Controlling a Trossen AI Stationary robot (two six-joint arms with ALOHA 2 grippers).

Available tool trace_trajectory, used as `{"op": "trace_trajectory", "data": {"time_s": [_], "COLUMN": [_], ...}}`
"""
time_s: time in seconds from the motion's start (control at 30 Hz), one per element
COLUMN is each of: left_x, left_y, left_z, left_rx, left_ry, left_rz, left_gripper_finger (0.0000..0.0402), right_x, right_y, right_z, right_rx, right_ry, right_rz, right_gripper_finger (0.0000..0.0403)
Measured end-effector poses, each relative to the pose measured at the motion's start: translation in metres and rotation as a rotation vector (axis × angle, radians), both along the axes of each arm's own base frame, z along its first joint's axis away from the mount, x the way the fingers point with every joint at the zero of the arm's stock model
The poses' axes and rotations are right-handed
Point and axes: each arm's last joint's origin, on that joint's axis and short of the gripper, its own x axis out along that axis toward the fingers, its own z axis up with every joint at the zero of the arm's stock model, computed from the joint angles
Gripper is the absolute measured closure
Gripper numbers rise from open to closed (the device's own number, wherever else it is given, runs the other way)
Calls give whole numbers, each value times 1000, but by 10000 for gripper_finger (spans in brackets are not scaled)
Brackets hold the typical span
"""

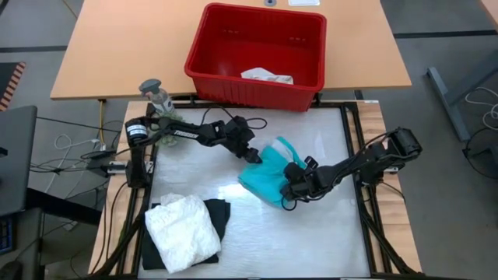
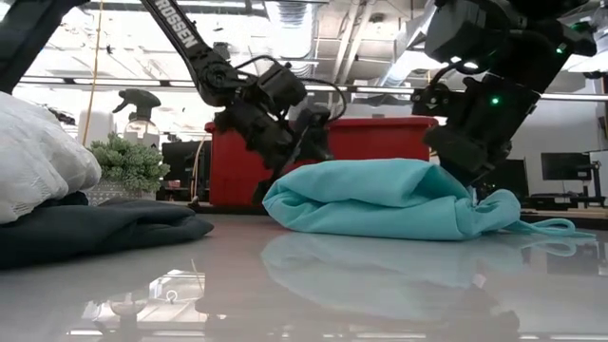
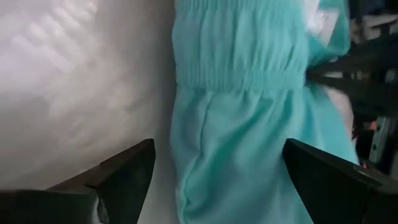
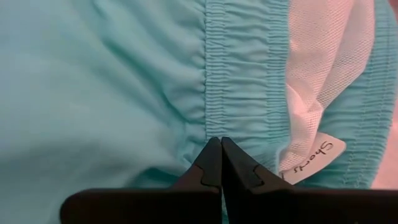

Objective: Fold Laundry from Bin
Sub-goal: Stack the blue shorts on top of the white dress

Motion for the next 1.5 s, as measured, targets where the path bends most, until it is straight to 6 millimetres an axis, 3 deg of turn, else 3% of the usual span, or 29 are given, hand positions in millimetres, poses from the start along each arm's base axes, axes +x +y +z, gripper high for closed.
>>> {"op": "trace_trajectory", "data": {"time_s": [0.33,0.43,0.53,0.7,0.77,0.9,1.0,1.27,1.5], "left_x": [37,47,51,56,56,52,42,8,-31], "left_y": [-16,-19,-18,-20,-21,-18,-13,-14,-24], "left_z": [-21,-22,-23,-22,-22,-17,-1,76,130], "left_rx": [-117,-134,-129,-60,-20,7,117,332,461], "left_ry": [-34,-25,-3,-10,-21,-19,15,36,90], "left_rz": [-142,-186,-161,-158,-178,-216,-226,-229,-217], "left_gripper_finger": [63,87,158,360,385,396,398,400,401], "right_x": [0,-1,-1,-1,-2,-6,-13,-49,-70], "right_y": [1,1,2,4,5,5,2,-10,-20], "right_z": [0,-1,-1,0,1,17,40,108,131], "right_rx": [12,12,12,14,16,29,38,22,-53], "right_ry": [21,26,26,21,14,-43,-123,-383,-466], "right_rz": [31,33,36,45,47,53,63,107,93], "right_gripper_finger": [379,379,379,379,379,379,379,378,378]}}
